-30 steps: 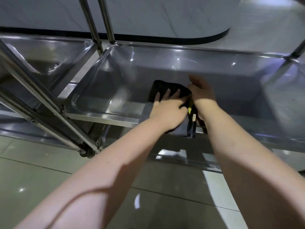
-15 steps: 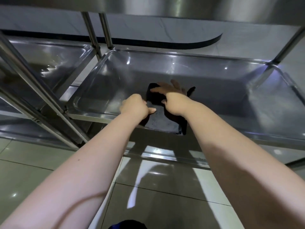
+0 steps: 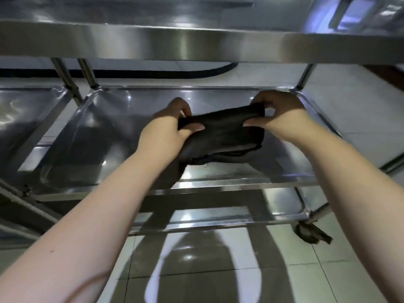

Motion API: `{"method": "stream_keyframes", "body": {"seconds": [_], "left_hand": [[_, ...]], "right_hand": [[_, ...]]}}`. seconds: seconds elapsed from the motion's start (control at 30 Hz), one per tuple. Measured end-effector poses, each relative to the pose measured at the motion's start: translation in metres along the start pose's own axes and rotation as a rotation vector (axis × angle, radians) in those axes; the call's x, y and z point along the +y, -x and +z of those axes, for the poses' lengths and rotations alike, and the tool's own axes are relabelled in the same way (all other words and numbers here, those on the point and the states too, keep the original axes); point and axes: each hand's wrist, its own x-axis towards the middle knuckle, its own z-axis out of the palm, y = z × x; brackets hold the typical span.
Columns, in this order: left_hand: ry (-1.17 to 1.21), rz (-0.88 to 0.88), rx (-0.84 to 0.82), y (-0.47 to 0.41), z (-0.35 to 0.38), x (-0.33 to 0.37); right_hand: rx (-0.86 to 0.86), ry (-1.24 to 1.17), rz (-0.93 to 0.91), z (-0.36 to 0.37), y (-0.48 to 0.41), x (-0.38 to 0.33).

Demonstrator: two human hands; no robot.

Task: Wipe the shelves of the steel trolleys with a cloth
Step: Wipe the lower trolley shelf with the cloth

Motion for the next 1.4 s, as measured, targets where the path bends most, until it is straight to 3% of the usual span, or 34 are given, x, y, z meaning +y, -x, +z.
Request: {"method": "stream_keyframes", "body": {"seconds": [0.13,0.27,0.37,0.5,0.73,0.87,0.93,1.0,1.07,1.17,1.23,1.3,1.4], "left_hand": [[0.232,-0.057,-0.021,-0.007,0.032,0.025],[0.467,-0.014,-0.099,0.008,0.057,0.054],[0.55,0.077,-0.184,0.036,0.082,0.069],[0.609,0.103,-0.34,0.094,0.147,0.066],[0.23,-0.211,-0.759,0.194,0.29,0.013],[0.212,-0.427,-0.833,0.205,0.345,-0.004],[0.295,-0.49,-0.72,0.197,0.369,-0.005],[0.278,-0.476,-0.561,0.18,0.387,-0.004],[0.161,-0.379,-0.492,0.163,0.399,-0.01],[-0.223,-0.1,-0.484,0.156,0.401,-0.035],[-0.374,0.028,-0.51,0.159,0.395,-0.06],[-0.492,0.098,-0.614,0.158,0.39,-0.087],[-0.582,0.009,-0.726,0.151,0.393,-0.116]], "right_hand": [[0.168,-0.368,0.141,-0.02,0.045,0.013],[0.405,-0.53,0.184,-0.022,0.105,0.02],[0.583,-0.512,0.204,-0.016,0.154,0.04],[0.609,-0.451,0.288,0.01,0.21,0.097],[0.308,-0.372,0.618,0.091,0.278,0.213],[0.187,-0.204,0.672,0.12,0.267,0.259],[0.171,-0.075,0.583,0.118,0.236,0.278],[0.155,0.034,0.514,0.117,0.19,0.298],[0.076,0.184,0.572,0.131,0.149,0.316],[-0.219,0.46,0.749,0.182,0.132,0.324],[-0.349,0.45,0.768,0.218,0.149,0.323],[-0.373,0.448,0.718,0.241,0.168,0.326],[-0.355,0.53,0.677,0.257,0.178,0.335]]}}
